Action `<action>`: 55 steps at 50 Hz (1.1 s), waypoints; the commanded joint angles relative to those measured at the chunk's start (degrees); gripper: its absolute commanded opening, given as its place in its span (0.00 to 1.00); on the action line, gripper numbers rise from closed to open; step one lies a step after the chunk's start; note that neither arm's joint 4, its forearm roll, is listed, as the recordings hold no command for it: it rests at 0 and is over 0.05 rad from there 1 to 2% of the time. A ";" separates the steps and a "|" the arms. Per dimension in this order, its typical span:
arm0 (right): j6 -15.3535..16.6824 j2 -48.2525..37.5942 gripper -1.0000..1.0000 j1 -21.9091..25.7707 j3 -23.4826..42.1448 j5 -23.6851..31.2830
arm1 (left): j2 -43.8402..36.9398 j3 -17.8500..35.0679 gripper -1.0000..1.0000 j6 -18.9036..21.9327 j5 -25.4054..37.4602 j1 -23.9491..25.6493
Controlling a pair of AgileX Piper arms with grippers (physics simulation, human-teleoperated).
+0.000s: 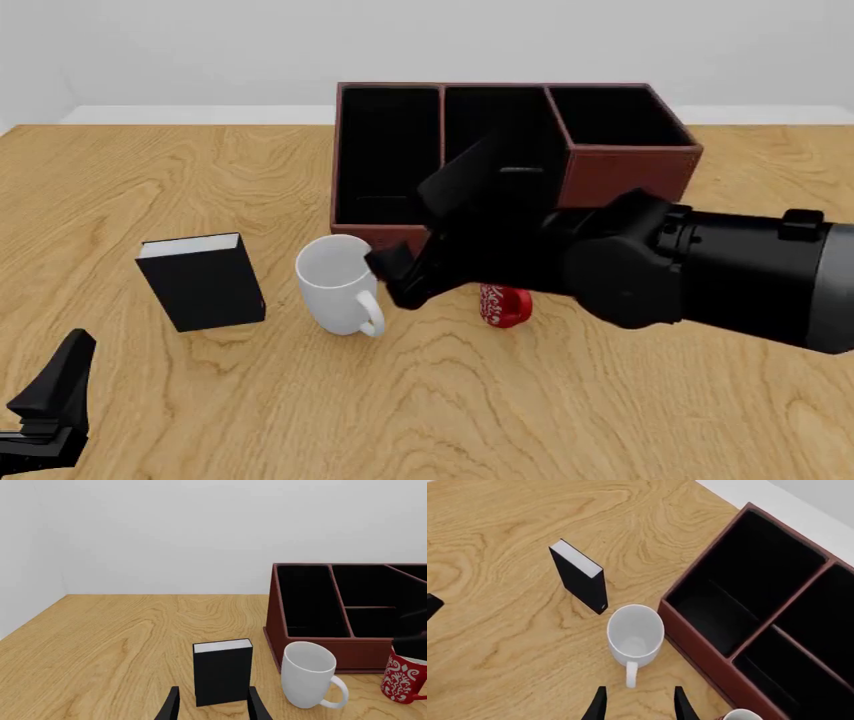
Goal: Pick up the white mug and place it to the right of the caddy.
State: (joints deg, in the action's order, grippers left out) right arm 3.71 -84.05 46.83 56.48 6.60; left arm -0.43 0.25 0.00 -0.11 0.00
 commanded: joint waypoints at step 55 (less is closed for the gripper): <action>-1.35 -10.59 1.00 -0.77 6.05 0.93 | 0.00 0.00 1.00 0.00 0.00 0.00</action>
State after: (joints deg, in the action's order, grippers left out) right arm 2.55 -93.37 46.26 61.99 7.72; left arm -0.43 0.25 0.00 -0.11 0.00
